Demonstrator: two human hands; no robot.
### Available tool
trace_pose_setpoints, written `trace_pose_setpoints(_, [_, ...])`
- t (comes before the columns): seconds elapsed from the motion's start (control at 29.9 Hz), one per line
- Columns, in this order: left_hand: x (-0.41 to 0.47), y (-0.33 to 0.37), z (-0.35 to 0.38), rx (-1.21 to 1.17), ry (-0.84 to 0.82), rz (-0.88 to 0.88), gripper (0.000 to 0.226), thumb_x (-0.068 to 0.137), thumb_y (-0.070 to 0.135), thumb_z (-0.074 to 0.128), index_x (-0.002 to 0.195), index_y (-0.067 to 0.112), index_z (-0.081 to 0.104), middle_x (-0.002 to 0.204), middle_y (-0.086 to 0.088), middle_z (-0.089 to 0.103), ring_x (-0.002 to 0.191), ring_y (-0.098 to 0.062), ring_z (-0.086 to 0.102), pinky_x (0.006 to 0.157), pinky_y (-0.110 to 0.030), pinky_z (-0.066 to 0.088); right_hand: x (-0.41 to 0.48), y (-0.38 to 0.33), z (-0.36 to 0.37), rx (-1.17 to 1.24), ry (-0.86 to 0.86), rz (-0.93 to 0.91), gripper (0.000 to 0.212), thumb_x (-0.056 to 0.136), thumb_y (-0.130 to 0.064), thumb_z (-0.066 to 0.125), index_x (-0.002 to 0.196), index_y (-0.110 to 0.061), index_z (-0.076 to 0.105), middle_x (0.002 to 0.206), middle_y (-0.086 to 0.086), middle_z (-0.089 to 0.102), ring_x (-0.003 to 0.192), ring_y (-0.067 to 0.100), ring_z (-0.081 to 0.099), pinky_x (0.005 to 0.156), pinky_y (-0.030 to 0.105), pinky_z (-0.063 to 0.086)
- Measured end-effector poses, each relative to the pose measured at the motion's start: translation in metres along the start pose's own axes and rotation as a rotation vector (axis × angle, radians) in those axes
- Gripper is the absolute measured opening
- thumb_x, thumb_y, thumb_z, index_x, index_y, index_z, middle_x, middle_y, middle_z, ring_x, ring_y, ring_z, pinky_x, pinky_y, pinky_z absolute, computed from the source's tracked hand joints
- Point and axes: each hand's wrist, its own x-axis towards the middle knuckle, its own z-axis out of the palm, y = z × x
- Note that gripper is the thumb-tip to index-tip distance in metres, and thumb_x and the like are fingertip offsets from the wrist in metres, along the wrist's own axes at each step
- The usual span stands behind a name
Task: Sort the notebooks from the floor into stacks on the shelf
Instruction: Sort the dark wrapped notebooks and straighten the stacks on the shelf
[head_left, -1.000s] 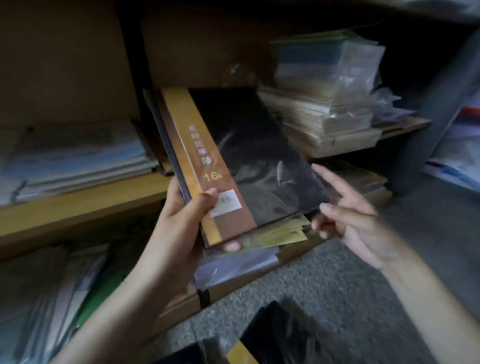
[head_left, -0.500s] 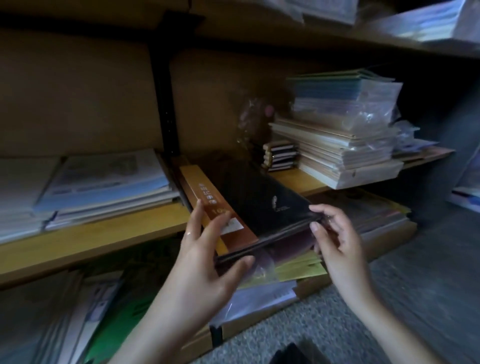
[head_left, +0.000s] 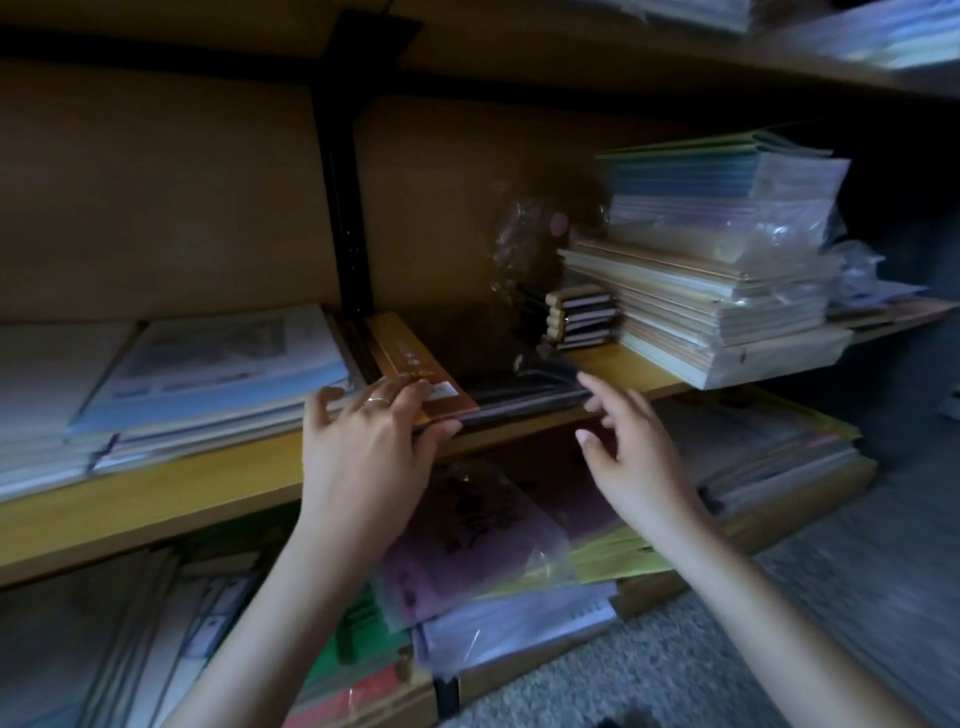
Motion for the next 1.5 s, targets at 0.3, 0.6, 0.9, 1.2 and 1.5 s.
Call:
trace_pose_setpoints(0.3, [0.013, -0.012, 0.017, 0.014, 0.068, -0.039, 0.05, 0.084, 0.056, 0.042, 0.114, 0.023, 0.065, 0.116, 0.0, 0.068, 0.108, -0.021, 0.062, 0.105, -0.049, 0.023, 0.021, 0.001, 0.005, -0.255, -0.256, -0.037, 0.069, 0.094, -0.011, 0.043, 0.15, -0.031, 0.009, 0.143, -0.009, 0.032, 0.124, 0.02, 0.031, 0.099, 0.032, 0.03])
trace_pose_setpoints(0.6, [0.019, -0.014, 0.02, 0.012, 0.088, -0.068, 0.044, 0.089, 0.051, 0.049, 0.123, 0.025, 0.06, 0.125, 0.002, 0.063, 0.117, -0.019, 0.056, 0.109, -0.049, 0.018, 0.029, -0.008, 0.01, -0.301, -0.302, -0.012, 0.072, 0.095, -0.014, 0.042, 0.15, -0.034, 0.0, 0.147, -0.01, 0.022, 0.131, 0.019, 0.026, 0.106, 0.039, 0.02])
trace_pose_setpoints(0.9, [0.023, -0.004, 0.015, 0.027, 0.032, -0.137, 0.041, 0.094, 0.048, 0.042, 0.129, 0.027, 0.051, 0.133, 0.002, 0.055, 0.125, -0.02, 0.048, 0.11, -0.044, 0.019, 0.029, 0.004, 0.015, -0.171, -0.337, -0.059, 0.08, 0.094, -0.009, 0.047, 0.149, -0.034, -0.005, 0.146, -0.009, 0.017, 0.133, 0.018, 0.02, 0.091, 0.02, 0.029])
trace_pose_setpoints(1.2, [-0.05, 0.025, 0.032, -0.185, 0.352, 0.264, 0.029, 0.087, 0.019, 0.058, 0.115, 0.015, 0.061, 0.127, -0.009, 0.055, 0.122, -0.026, 0.048, 0.108, -0.049, 0.027, -0.044, 0.018, 0.008, 0.011, 0.07, -0.19, 0.046, 0.081, 0.005, 0.053, 0.121, -0.018, 0.056, 0.116, -0.008, 0.054, 0.113, 0.009, 0.049, 0.099, 0.025, 0.038])
trace_pose_setpoints(1.5, [-0.176, 0.065, 0.099, -0.636, -0.802, 0.286, 0.021, 0.09, 0.027, 0.047, 0.096, 0.017, 0.065, 0.093, -0.001, 0.069, 0.084, -0.017, 0.065, 0.071, -0.026, 0.05, -0.222, 0.118, 0.005, -0.046, -0.483, 0.12, 0.033, 0.07, -0.001, 0.056, 0.097, -0.017, 0.063, 0.096, -0.005, 0.061, 0.094, 0.01, 0.057, 0.083, 0.011, 0.039])
